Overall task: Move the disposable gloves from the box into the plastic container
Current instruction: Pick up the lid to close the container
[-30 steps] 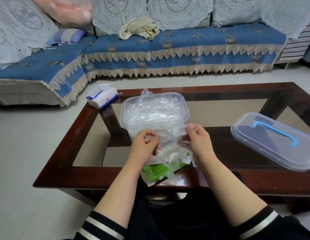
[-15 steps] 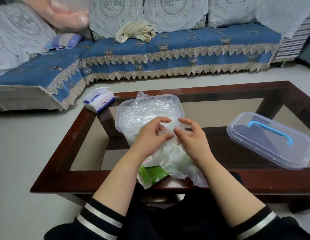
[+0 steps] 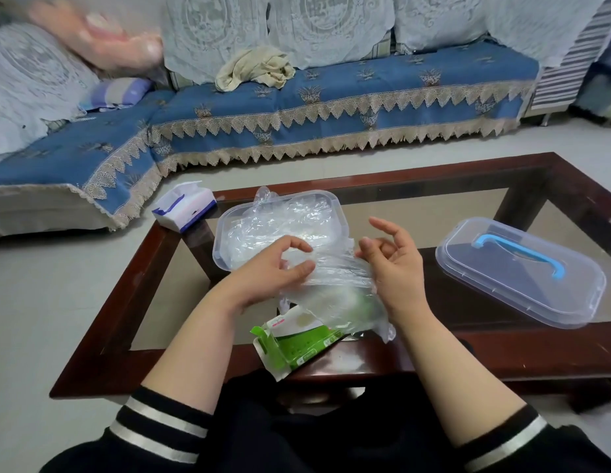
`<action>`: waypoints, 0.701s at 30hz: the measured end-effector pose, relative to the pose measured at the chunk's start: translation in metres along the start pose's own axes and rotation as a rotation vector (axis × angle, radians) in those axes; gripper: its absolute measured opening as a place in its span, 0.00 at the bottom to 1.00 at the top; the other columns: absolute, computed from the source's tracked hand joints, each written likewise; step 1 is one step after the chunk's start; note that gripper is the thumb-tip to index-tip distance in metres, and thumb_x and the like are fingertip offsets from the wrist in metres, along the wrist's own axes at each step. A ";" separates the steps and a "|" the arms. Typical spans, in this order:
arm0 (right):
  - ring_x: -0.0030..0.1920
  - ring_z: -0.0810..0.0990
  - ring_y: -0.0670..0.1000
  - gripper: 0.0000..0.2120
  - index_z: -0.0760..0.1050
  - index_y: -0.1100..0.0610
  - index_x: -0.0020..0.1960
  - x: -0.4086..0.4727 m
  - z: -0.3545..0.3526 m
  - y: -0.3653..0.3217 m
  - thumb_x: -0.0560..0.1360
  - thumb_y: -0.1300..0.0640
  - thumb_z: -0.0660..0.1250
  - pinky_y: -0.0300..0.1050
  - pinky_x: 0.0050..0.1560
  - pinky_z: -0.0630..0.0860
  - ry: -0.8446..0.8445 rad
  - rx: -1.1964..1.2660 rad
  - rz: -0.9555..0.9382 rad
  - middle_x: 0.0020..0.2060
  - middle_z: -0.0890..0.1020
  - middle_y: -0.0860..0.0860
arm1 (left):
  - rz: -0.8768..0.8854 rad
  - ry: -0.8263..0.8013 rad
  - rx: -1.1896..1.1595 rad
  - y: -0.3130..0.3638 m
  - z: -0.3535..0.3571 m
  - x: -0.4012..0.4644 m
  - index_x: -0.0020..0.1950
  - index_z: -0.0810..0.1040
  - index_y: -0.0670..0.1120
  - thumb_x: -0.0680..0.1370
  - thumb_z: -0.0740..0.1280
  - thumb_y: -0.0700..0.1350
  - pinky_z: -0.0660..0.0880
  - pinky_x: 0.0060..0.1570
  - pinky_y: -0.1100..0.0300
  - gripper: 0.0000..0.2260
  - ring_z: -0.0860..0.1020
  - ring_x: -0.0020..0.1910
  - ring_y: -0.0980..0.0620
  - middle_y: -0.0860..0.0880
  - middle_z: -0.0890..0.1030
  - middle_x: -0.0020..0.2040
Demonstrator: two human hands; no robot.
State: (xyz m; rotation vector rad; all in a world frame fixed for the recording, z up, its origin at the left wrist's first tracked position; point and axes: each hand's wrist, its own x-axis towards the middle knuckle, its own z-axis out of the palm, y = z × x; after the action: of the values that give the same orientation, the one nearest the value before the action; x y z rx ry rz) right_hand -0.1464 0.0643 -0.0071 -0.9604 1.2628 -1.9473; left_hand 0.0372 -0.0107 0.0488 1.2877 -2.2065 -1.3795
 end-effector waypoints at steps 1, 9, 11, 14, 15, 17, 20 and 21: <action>0.41 0.81 0.46 0.16 0.73 0.47 0.57 0.001 -0.001 0.002 0.71 0.52 0.72 0.44 0.50 0.77 -0.012 -0.038 0.006 0.36 0.81 0.49 | 0.041 0.038 -0.100 0.001 0.002 -0.001 0.55 0.74 0.54 0.78 0.68 0.49 0.72 0.42 0.59 0.07 0.75 0.39 0.52 0.46 0.77 0.39; 0.38 0.81 0.44 0.23 0.71 0.51 0.62 0.003 -0.007 0.010 0.70 0.57 0.75 0.45 0.47 0.77 -0.275 -0.313 0.252 0.36 0.82 0.49 | 0.207 0.141 -0.016 0.015 -0.001 0.007 0.39 0.82 0.50 0.75 0.52 0.26 0.68 0.32 0.63 0.26 0.73 0.36 0.51 0.53 0.83 0.55; 0.30 0.76 0.42 0.18 0.73 0.52 0.59 0.007 -0.011 0.011 0.72 0.60 0.73 0.39 0.40 0.73 -0.193 -0.318 0.220 0.27 0.77 0.45 | 0.179 0.148 0.066 0.018 -0.006 0.011 0.47 0.83 0.55 0.78 0.52 0.29 0.67 0.30 0.63 0.27 0.70 0.33 0.50 0.57 0.81 0.58; 0.25 0.66 0.41 0.11 0.75 0.51 0.55 0.017 -0.022 0.016 0.74 0.58 0.70 0.36 0.32 0.66 -0.017 -0.346 0.159 0.23 0.68 0.43 | 0.148 0.192 0.042 0.026 -0.017 0.013 0.61 0.80 0.54 0.81 0.51 0.31 0.64 0.25 0.65 0.25 0.63 0.23 0.58 0.61 0.81 0.33; 0.26 0.65 0.43 0.08 0.75 0.50 0.53 0.019 -0.026 0.017 0.75 0.57 0.70 0.38 0.32 0.65 0.049 -0.341 0.141 0.25 0.67 0.45 | 0.159 0.223 0.026 0.029 -0.021 0.014 0.63 0.78 0.53 0.81 0.52 0.32 0.63 0.25 0.65 0.23 0.61 0.21 0.59 0.59 0.73 0.27; 0.28 0.66 0.47 0.04 0.75 0.49 0.50 0.023 -0.032 0.017 0.75 0.54 0.68 0.43 0.33 0.65 0.191 -0.275 0.142 0.26 0.71 0.48 | 0.183 0.315 -0.015 0.034 -0.030 0.017 0.66 0.76 0.54 0.83 0.54 0.36 0.63 0.23 0.66 0.20 0.61 0.21 0.60 0.57 0.68 0.54; 0.29 0.71 0.46 0.02 0.73 0.46 0.49 0.026 -0.038 0.018 0.77 0.52 0.65 0.43 0.33 0.66 0.304 -0.223 0.186 0.29 0.78 0.48 | 0.182 0.450 -0.067 0.032 -0.046 0.031 0.68 0.74 0.56 0.82 0.59 0.42 0.66 0.24 0.69 0.16 0.63 0.22 0.60 0.43 0.73 0.69; 0.30 0.71 0.46 0.01 0.72 0.46 0.49 0.025 -0.038 0.018 0.78 0.52 0.64 0.44 0.35 0.67 0.297 -0.224 0.189 0.29 0.78 0.48 | 0.171 0.474 -0.077 0.028 -0.050 0.037 0.69 0.73 0.55 0.82 0.61 0.44 0.68 0.26 0.69 0.16 0.67 0.25 0.62 0.47 0.72 0.71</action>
State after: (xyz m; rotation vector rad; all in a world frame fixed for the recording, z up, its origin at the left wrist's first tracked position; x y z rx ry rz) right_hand -0.1895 0.0556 -0.0282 -0.6405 1.7040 -1.8748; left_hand 0.0296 -0.0649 0.0892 1.2139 -1.8704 -0.9641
